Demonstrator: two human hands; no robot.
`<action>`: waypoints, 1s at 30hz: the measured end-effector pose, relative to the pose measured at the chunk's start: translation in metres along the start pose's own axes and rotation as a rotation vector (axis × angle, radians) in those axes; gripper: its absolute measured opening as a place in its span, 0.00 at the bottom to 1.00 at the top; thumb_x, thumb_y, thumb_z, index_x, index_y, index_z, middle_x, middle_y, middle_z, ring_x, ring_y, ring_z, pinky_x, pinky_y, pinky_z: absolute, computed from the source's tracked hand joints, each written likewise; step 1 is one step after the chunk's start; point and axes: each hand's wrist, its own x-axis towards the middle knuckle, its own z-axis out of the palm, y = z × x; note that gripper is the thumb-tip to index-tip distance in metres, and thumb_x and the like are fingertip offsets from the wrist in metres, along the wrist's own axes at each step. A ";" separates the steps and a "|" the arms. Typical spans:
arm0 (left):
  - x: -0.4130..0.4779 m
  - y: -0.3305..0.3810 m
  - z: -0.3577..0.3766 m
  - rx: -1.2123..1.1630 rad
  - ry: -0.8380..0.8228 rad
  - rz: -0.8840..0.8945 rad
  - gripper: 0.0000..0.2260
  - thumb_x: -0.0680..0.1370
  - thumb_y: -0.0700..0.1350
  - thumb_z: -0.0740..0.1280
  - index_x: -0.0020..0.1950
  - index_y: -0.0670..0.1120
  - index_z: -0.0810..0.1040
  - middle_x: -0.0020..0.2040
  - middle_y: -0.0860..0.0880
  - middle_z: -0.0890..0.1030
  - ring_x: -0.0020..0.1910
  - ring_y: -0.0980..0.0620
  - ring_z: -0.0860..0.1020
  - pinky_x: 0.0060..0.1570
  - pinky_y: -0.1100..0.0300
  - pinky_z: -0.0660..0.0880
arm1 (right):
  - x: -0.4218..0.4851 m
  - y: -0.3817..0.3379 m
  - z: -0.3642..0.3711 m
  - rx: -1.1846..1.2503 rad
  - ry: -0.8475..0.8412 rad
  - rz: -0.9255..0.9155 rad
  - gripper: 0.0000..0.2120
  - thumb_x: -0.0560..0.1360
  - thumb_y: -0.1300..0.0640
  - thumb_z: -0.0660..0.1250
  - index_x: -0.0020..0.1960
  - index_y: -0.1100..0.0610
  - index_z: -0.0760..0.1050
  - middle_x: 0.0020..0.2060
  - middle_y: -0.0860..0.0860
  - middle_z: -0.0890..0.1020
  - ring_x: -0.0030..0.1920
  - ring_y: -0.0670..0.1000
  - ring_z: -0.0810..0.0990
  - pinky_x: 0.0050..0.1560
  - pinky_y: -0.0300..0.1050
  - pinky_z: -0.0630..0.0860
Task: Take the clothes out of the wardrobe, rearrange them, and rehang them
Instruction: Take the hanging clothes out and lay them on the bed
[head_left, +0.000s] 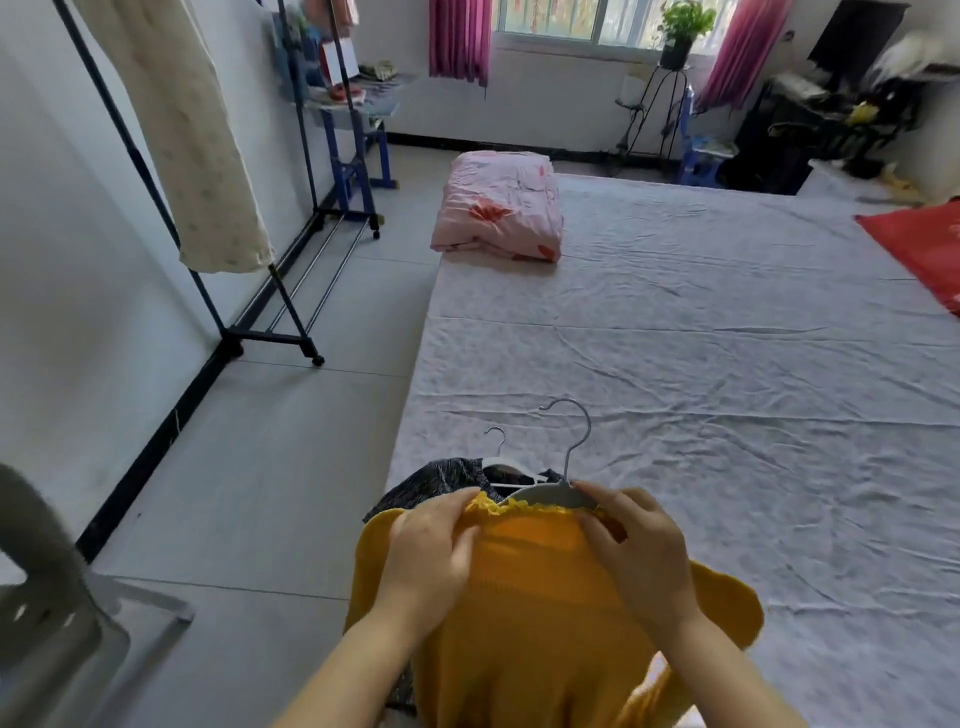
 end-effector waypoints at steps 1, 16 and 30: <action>0.017 -0.001 0.006 0.000 -0.006 -0.043 0.18 0.78 0.45 0.64 0.67 0.53 0.69 0.61 0.59 0.74 0.61 0.60 0.70 0.67 0.53 0.66 | 0.019 0.011 0.007 0.001 -0.023 0.005 0.20 0.70 0.59 0.72 0.58 0.44 0.74 0.45 0.47 0.79 0.39 0.43 0.76 0.39 0.25 0.70; 0.127 -0.021 0.061 0.137 -0.151 -0.335 0.21 0.78 0.45 0.62 0.71 0.48 0.65 0.70 0.51 0.68 0.69 0.53 0.65 0.68 0.56 0.63 | 0.102 0.114 0.084 -0.139 -0.545 0.352 0.24 0.78 0.52 0.63 0.71 0.54 0.63 0.67 0.51 0.67 0.68 0.51 0.65 0.65 0.43 0.66; 0.141 0.055 0.065 0.536 -0.550 0.300 0.19 0.81 0.47 0.57 0.72 0.50 0.62 0.70 0.51 0.66 0.66 0.48 0.67 0.64 0.55 0.66 | 0.032 0.089 -0.015 -0.251 -0.352 0.671 0.22 0.76 0.51 0.64 0.69 0.52 0.66 0.65 0.52 0.70 0.65 0.51 0.69 0.62 0.43 0.69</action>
